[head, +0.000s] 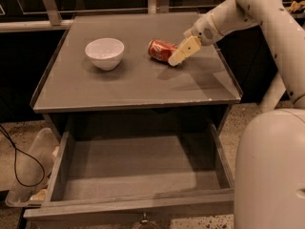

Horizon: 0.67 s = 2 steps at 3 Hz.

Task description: Place coke can into top drawer

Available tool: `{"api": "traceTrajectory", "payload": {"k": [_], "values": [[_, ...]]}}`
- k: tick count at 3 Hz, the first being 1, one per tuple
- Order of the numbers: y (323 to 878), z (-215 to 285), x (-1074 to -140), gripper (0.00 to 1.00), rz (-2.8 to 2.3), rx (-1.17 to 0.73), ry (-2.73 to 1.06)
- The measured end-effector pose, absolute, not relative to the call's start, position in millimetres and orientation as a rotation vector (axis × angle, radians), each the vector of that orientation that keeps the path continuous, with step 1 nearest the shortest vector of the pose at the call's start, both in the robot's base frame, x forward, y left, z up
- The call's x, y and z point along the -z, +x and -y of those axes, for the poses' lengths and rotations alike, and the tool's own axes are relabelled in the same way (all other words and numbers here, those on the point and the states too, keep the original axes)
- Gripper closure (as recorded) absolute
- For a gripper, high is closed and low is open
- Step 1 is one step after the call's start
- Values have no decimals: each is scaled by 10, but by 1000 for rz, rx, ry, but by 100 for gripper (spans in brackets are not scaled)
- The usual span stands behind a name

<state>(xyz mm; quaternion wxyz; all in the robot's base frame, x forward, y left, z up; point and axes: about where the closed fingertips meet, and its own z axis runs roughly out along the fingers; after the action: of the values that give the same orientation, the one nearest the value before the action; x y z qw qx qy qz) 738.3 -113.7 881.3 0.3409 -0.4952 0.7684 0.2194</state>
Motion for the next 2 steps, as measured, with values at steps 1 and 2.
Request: {"api": "traceTrajectory", "payload": {"k": [1,2], "values": [[7504,1015,-8860,0,-1977,-550,-1287],[7669,928,-8879,0,-1972,-392,-1298]]}}
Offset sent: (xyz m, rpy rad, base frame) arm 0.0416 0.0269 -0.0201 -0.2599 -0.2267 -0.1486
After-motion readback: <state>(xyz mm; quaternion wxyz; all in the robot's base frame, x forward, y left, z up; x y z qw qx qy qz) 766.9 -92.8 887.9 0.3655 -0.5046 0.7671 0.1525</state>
